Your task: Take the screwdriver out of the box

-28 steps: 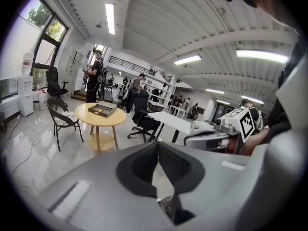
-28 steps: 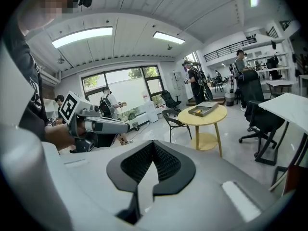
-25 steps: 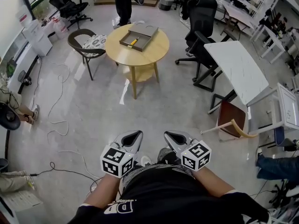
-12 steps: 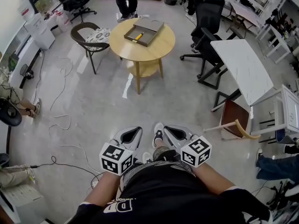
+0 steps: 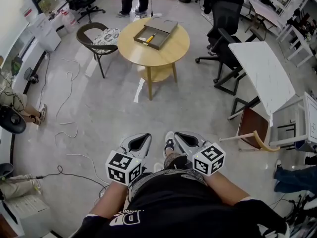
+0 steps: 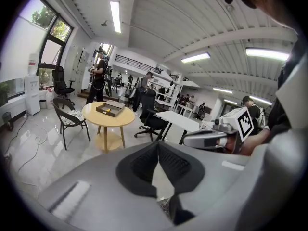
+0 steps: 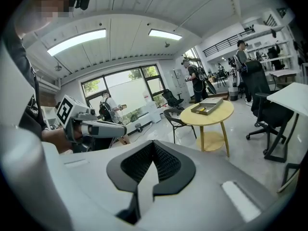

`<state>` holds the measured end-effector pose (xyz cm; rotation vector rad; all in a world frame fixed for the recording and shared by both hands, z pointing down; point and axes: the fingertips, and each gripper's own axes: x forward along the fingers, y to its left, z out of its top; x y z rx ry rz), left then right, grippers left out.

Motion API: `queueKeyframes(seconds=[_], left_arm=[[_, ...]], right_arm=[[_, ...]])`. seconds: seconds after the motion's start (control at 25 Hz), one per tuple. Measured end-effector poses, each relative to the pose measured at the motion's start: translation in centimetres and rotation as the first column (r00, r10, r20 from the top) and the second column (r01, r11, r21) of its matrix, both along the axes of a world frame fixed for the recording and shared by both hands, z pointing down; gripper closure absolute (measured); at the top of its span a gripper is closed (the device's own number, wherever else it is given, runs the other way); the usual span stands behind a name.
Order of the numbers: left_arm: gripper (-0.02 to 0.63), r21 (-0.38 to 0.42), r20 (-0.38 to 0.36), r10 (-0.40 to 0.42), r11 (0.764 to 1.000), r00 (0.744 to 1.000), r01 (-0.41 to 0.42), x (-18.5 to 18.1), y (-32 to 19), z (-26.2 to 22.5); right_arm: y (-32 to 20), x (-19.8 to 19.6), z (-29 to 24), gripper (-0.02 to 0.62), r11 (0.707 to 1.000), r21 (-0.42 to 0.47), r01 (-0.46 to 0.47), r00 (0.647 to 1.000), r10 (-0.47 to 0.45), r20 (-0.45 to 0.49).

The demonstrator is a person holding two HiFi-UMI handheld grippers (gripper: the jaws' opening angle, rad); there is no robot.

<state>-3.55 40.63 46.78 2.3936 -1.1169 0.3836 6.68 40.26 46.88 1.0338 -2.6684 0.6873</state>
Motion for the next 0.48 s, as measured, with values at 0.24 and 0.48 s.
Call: queueKeyframes(seconds=[0.24,0.48], left_arm=[[0.546,0.002,0.012,0.003,1.000,1.000,-0.003,0.9,-4.0,-0.2],[0.546,0.013,0.032,0.022,1.000,0.999,-0.022,2.2,-9.5,-0.6]], right_arm=[[-4.6,0.9,-0.3,0.595,1.000,0.003,-0.005,1.000,0.005,0.012],[-10.3,1.2,-0.8,0.594,1.000,0.023,0.019,1.000,-0.019,0.011]])
